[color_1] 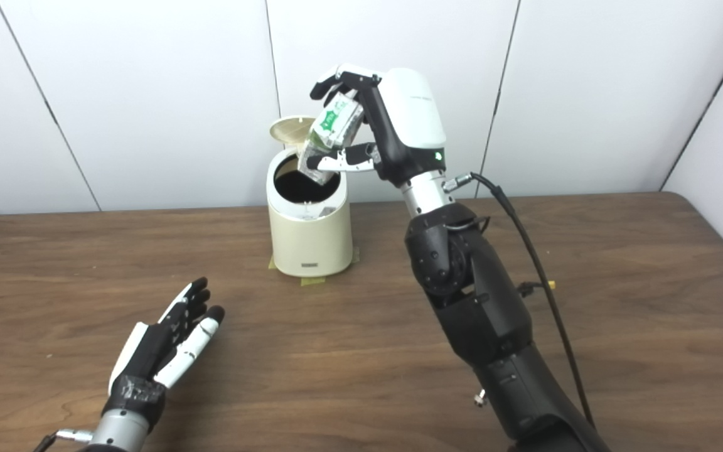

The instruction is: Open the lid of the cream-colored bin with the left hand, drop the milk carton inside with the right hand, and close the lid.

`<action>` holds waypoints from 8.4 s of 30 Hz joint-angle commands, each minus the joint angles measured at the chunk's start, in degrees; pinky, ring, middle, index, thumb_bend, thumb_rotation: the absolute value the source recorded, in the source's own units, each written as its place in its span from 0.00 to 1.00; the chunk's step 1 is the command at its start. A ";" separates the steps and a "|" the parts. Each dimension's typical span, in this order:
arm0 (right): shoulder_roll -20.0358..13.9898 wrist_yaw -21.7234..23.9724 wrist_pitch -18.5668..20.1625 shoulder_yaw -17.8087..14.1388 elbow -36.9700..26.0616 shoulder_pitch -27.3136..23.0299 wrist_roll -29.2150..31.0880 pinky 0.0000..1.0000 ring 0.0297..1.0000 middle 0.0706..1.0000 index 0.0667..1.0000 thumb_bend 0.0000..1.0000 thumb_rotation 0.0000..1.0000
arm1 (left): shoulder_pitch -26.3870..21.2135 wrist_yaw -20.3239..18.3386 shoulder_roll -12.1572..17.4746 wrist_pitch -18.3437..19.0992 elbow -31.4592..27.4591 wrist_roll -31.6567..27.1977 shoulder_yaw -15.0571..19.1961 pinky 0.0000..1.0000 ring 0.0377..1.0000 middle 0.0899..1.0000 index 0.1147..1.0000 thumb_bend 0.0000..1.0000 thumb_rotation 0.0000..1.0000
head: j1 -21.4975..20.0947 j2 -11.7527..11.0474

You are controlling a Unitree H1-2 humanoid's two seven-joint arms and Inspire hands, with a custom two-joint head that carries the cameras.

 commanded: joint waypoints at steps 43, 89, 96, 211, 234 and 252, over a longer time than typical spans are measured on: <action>-1.62 -4.72 -4.73 1.34 19.90 -8.07 1.83 0.43 0.39 0.49 0.49 0.51 0.00 | 1.95 3.17 -0.17 -0.65 -5.87 0.09 0.19 0.99 0.97 0.93 0.96 0.57 0.67 | 3.44 1.58; -1.00 14.76 20.06 -12.65 -9.94 10.51 24.53 0.48 0.46 0.43 0.49 0.52 0.00 | -22.87 1.22 3.75 0.64 7.24 -4.86 4.81 0.83 0.87 0.87 0.91 0.49 0.56 | 2.42 1.33; 2.02 13.22 20.26 -18.47 -13.98 17.81 33.29 0.54 0.62 0.63 0.46 0.50 0.15 | -30.94 -1.12 5.83 0.25 12.49 -8.45 4.05 0.84 0.85 0.87 0.90 0.50 0.57 | 2.10 1.01; 6.26 6.40 7.86 -13.27 -8.68 34.11 35.17 0.69 0.78 0.84 1.00 0.59 0.87 | -40.74 -7.14 20.76 -32.99 26.61 43.49 -24.63 0.91 0.84 0.78 0.81 0.44 1.00 | -3.44 2.94; 4.82 9.15 8.47 -12.74 -16.80 35.13 35.39 0.73 0.85 0.86 0.96 0.58 0.91 | -11.09 -1.48 4.36 -14.56 4.17 14.79 1.67 0.86 0.92 0.94 0.93 0.35 1.00 | -2.58 3.07; 2.60 13.20 13.16 -11.52 -20.71 36.40 35.21 0.91 0.99 0.99 0.98 0.61 1.00 | -1.78 -0.73 -1.85 -11.20 5.86 -15.39 10.56 0.99 0.99 0.98 1.00 0.44 1.00 | -0.66 3.85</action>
